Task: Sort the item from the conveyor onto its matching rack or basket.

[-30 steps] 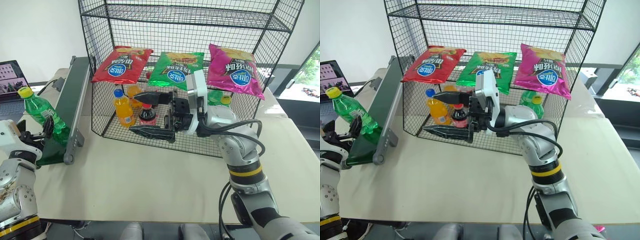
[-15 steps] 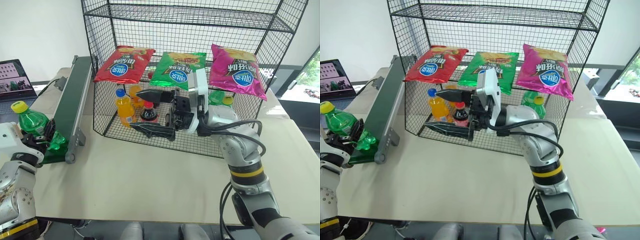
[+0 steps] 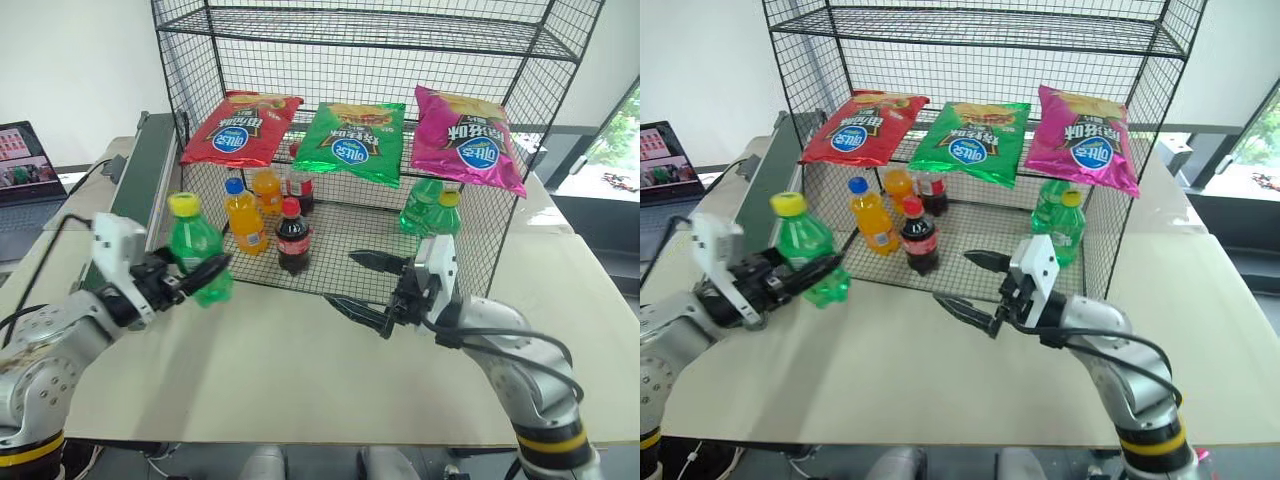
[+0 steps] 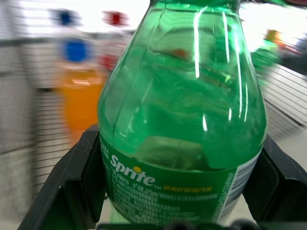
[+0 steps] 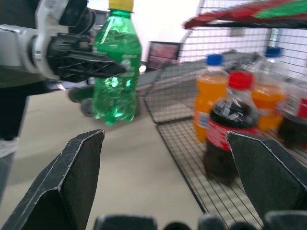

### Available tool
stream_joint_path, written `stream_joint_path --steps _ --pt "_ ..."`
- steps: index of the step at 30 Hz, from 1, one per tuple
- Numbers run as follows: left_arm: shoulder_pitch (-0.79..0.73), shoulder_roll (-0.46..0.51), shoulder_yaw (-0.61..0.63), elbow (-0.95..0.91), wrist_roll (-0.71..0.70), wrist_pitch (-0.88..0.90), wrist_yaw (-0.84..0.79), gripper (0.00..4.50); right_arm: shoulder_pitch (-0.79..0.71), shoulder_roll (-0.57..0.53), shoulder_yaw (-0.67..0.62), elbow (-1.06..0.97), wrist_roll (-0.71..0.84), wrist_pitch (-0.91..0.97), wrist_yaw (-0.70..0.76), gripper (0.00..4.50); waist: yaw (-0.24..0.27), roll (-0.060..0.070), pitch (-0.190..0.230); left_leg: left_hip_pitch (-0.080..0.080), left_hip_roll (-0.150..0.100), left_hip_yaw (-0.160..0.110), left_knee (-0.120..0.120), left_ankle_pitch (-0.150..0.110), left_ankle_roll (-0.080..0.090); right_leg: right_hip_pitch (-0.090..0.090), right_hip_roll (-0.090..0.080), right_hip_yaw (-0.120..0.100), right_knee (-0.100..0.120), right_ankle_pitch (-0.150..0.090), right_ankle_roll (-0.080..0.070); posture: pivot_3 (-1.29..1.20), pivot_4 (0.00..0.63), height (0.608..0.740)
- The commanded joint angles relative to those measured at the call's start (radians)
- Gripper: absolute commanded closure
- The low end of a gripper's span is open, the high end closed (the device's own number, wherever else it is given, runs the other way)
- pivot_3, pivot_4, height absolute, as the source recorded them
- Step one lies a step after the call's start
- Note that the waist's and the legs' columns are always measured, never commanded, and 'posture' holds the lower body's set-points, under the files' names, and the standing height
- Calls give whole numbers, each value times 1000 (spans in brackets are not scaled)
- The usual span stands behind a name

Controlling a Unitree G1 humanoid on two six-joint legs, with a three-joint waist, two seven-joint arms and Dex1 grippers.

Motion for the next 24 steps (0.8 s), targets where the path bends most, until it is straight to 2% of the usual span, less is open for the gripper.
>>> stream_joint_path --steps 1,5,9,15,19,24 --pt "-72 6 -74 7 30 -35 -69 1355 48 9 -15 -85 -29 -13 -72 0 0 0 0 0 0 0 0 0 0 0 0 0 0 0 0 0 150 738" --pt "-136 -20 -150 62 71 -70 -122 1355 88 8 -20 -111 -49 -19 -112 0 -2 0 0 0 -1 0 0 0 0 0 0 1 -1 0 0 0 150 738" --pt "-214 -62 -226 106 86 -83 -200 1355 80 -21 -14 -106 -34 0 -87 0 4 -1 1 -1 -1 0 0 0 0 0 0 0 -1 0 0 0 150 738" --pt "-327 -120 -305 172 62 -68 -318 1355 -13 -72 0 -38 104 110 31 0 8 -1 1 -1 -1 0 1 0 0 1 0 0 -1 0 0 0 150 738" --pt "-389 -178 -319 178 -18 7 -347 1355 -99 -50 3 30 246 215 88 0 7 -2 1 -1 -1 0 1 0 0 1 0 0 -1 0 0 0 150 738" --pt "-405 -204 -312 174 -95 91 -341 1355 -158 -12 16 54 371 321 86 0 6 -1 1 -1 -1 0 1 -1 2 1 0 0 0 0 -1 0 150 738"
